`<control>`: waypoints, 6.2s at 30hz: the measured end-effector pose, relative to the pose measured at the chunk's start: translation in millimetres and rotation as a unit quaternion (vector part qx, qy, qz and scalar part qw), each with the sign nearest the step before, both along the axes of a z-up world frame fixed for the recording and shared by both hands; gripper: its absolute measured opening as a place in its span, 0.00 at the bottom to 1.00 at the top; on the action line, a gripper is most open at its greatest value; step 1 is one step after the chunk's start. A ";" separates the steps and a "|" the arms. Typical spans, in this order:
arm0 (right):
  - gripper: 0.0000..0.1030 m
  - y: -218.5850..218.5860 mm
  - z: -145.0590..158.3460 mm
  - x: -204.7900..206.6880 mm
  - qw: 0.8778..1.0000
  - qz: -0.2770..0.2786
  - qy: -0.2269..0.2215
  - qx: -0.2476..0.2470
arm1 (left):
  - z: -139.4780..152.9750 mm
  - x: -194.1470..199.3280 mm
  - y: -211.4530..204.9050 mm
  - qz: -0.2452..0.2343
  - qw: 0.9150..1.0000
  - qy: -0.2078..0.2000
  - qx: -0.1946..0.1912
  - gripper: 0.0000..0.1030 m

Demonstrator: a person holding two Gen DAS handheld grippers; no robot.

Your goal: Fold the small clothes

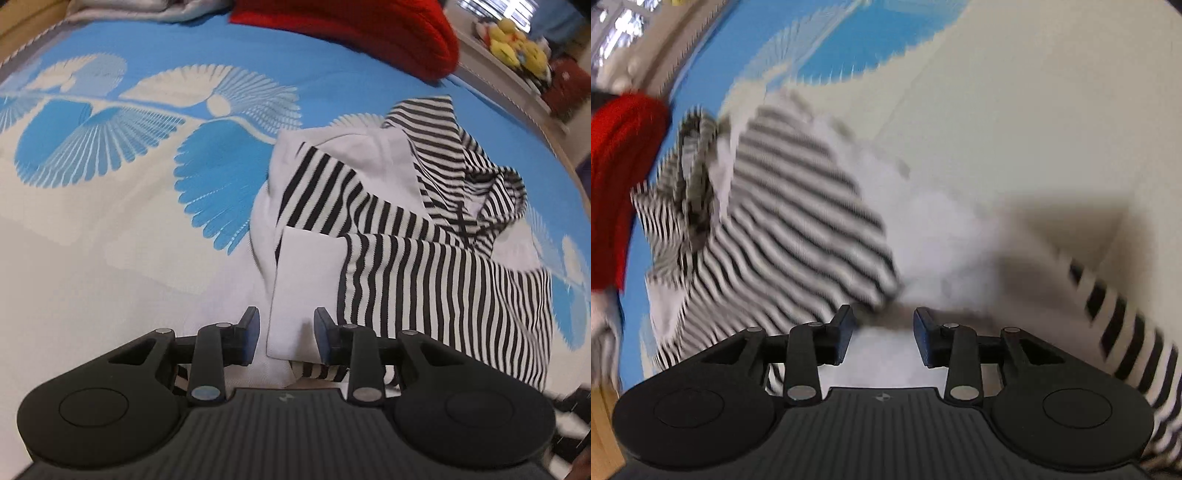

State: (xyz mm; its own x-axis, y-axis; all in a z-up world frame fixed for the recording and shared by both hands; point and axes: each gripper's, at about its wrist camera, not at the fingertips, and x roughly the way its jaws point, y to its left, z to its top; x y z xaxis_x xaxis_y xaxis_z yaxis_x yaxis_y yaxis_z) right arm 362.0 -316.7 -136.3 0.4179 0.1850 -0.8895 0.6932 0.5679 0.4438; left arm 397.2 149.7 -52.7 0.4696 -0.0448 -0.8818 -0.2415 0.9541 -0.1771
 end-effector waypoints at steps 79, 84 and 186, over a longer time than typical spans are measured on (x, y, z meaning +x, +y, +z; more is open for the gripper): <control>0.50 8.4 96.4 23.1 0.905 0.274 -0.118 -0.303 | 43.1 -3.4 -80.1 -0.006 0.975 -0.198 0.099 0.64; 0.50 1.3 95.9 15.1 0.901 0.286 -0.114 -0.306 | 50.6 -4.5 -90.7 -0.001 0.969 -0.216 0.117 0.53; 0.28 -11.6 104.8 52.4 0.955 0.169 -0.156 -0.187 | 32.1 -96.1 -174.5 -0.522 0.845 -0.096 -0.066 0.04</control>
